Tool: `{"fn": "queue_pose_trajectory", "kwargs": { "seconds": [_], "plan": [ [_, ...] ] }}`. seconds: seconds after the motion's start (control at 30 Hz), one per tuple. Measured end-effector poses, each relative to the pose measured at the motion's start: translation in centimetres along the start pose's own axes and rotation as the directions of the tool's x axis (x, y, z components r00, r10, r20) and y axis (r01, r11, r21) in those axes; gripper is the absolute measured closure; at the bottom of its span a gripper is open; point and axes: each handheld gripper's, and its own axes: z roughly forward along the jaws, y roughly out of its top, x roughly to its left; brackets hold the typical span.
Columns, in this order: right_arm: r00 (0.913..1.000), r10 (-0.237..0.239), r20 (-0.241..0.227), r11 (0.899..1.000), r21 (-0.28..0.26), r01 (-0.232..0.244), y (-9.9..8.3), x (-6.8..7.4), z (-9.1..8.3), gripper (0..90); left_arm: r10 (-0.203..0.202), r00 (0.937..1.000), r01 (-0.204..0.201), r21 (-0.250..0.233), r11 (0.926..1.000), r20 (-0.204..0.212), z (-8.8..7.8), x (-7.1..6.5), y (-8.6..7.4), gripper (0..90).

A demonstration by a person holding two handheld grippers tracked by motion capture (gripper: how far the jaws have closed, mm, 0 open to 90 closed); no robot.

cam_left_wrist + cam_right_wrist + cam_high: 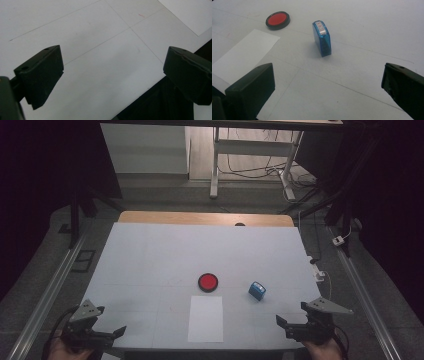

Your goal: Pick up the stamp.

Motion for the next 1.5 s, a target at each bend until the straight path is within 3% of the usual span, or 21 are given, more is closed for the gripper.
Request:
{"fn": "queue_pose_trajectory", "kwargs": {
  "seconds": [0.17, 0.53, 0.7, 0.83, 0.97, 1.2, 1.5],
  "plan": [
    [0.9993, -0.037, 0.000, 0.999, 0.019, 0.037, 0.10, 0.44, 0.23, 0.0, -0.003, 0.9999, 0.003, -0.007, 1.0000, 0.016, -0.08, 0.08, -0.08, 2.6],
    [0.9984, -0.056, -0.005, 0.998, 0.033, 0.056, 0.13, 0.59, 0.36, 0.0, -0.006, 0.9997, 0.006, 0.016, 0.9999, -0.025, 0.09, -0.09, 0.06, 0.0],
    [0.9978, -0.066, -0.002, 0.997, 0.043, 0.066, 0.16, 0.69, 0.42, 0.0, -0.028, 0.9995, 0.028, 0.004, 0.9996, -0.013, -0.08, 0.01, 0.11, 0.0],
    [0.9973, -0.073, 0.002, 0.996, 0.045, 0.073, 0.17, 0.78, 0.45, 0.0, -0.007, 0.9999, 0.007, -0.003, 1.0000, -0.016, -0.13, -0.11, 0.20, 0.0],
    [0.9963, -0.085, 0.015, 0.995, 0.050, 0.084, 0.18, 0.95, 0.48, 0.0, 0.004, 0.9999, -0.004, -0.003, 1.0000, 0.015, 0.10, -0.04, 0.26, 0.0],
    [0.9950, -0.100, 0.011, 0.994, 0.053, 0.099, 0.24, 1.04, 0.47, 0.0, 0.020, 0.9993, -0.020, 0.005, 0.9998, 0.030, 0.25, -0.23, 0.39, 0.0],
    [0.9935, -0.113, -0.017, 0.993, 0.023, 0.113, 0.66, 1.13, 0.31, 0.0, -0.016, 0.9975, 0.017, -0.016, 0.9997, 0.069, 0.04, 0.02, 0.28, 0.0]
  ]
}}
